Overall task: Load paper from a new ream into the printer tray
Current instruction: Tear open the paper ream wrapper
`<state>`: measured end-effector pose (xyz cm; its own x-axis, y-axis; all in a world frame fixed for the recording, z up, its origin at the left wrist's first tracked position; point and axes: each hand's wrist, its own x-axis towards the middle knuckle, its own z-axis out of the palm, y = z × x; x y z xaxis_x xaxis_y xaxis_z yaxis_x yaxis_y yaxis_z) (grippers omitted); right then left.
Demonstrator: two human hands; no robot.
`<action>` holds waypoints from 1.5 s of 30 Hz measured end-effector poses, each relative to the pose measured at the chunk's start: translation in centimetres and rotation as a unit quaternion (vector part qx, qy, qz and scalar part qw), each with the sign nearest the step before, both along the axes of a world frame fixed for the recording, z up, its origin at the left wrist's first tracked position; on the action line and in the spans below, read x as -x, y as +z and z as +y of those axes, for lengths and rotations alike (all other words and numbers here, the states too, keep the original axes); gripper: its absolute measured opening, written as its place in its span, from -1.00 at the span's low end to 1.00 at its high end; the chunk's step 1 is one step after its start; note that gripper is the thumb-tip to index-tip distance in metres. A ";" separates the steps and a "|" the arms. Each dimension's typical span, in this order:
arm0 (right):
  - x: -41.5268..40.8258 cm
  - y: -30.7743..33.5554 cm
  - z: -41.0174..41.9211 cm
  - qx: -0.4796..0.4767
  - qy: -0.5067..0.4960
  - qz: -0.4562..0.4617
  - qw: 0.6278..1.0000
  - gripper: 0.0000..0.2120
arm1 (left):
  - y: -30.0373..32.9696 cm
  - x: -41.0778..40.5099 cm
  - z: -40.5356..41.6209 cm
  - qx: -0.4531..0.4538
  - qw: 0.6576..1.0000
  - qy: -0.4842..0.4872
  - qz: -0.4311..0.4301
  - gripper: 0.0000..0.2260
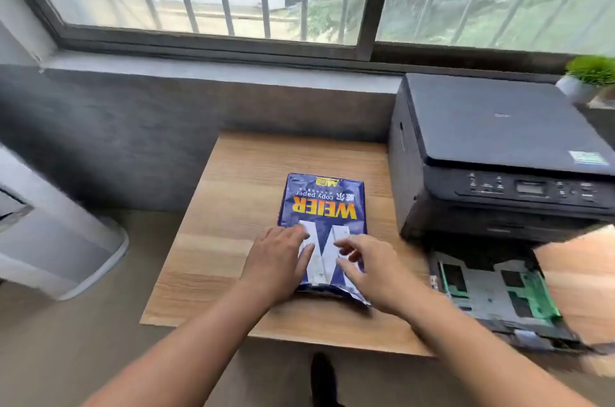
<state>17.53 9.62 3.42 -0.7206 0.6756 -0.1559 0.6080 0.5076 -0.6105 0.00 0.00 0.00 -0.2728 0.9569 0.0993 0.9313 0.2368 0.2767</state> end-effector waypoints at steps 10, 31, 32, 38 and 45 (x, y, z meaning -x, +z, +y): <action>7.1 -16.6 2.6 -0.009 -0.047 -0.051 0.998 -0.68 | -15.1 4.0 4.0 0.055 0.994 -0.087 -0.019 -0.62; -0.9 -18.0 -7.3 0.036 0.083 -0.134 0.987 -0.94 | -14.9 2.7 3.5 0.180 0.980 -0.081 0.023 -0.48; -0.5 -17.8 -7.5 0.008 0.072 -0.139 0.988 -0.88 | -14.7 2.6 3.2 0.183 0.979 -0.079 0.034 -0.48; -1.5 -17.7 -8.5 0.004 -0.010 0.022 1.000 -0.91 | -14.6 1.8 0.9 0.180 0.979 -0.069 0.067 -0.47; 0.4 -17.0 -5.7 0.292 -0.583 0.231 0.722 -0.85 | -14.8 1.2 1.2 0.175 0.981 -0.050 0.066 -0.48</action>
<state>17.18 3.95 -13.58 0.2199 0.7814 -0.5841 0.0767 -0.6107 -0.7881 -1.24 1.16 -14.78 -0.1826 0.9602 -0.2115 0.9770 0.2013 0.0704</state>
